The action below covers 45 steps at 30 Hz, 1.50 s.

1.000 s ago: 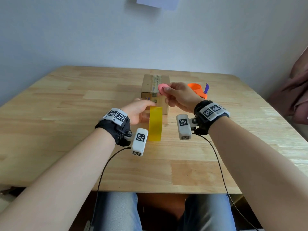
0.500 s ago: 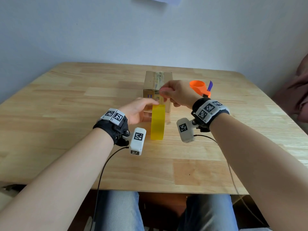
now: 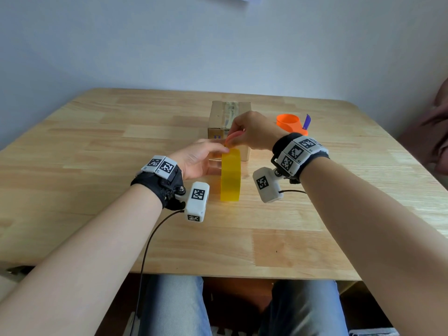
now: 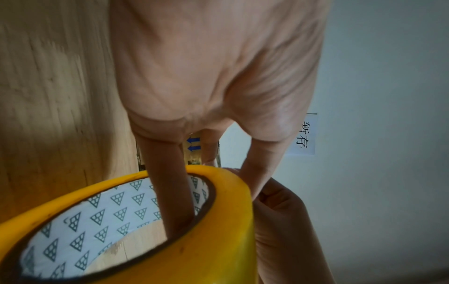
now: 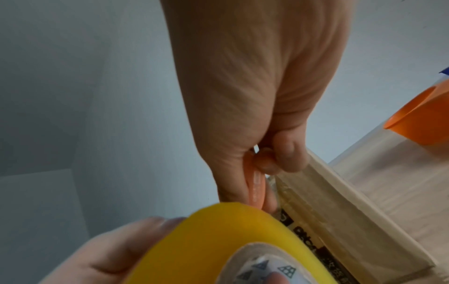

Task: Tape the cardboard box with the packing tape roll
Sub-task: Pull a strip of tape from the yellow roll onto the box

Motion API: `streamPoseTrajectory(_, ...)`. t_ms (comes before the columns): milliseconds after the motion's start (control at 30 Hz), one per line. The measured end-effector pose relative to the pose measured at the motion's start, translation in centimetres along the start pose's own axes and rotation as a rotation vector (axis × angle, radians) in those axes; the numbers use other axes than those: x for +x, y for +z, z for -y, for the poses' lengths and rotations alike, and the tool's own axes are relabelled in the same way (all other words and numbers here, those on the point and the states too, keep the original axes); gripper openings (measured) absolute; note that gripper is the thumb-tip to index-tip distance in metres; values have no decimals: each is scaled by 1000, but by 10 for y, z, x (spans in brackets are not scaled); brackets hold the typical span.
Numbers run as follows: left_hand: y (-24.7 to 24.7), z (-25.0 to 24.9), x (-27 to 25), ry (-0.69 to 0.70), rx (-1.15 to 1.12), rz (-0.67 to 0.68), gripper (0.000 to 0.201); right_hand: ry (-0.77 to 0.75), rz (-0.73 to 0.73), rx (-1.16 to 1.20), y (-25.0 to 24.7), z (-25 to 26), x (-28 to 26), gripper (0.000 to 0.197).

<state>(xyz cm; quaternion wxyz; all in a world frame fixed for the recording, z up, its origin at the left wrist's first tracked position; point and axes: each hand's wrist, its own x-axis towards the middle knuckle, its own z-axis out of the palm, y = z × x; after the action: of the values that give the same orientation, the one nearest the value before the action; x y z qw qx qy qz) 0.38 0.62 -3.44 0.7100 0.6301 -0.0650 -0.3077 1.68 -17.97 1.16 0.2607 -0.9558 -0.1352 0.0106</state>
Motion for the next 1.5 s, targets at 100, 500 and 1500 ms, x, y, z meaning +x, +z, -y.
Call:
streamPoseTrajectory(100,0,0,1,-2,-4,2,27,-2,6,-40,1,4,2,11)
streamPoseTrajectory(500,-1,-1,6,-17,1,-34,23,10,63,-134,2,11,11,10)
streamPoseTrajectory(1500,0,-4,6,-61,36,-52,31,28,70,-57,-6,-4,2,13)
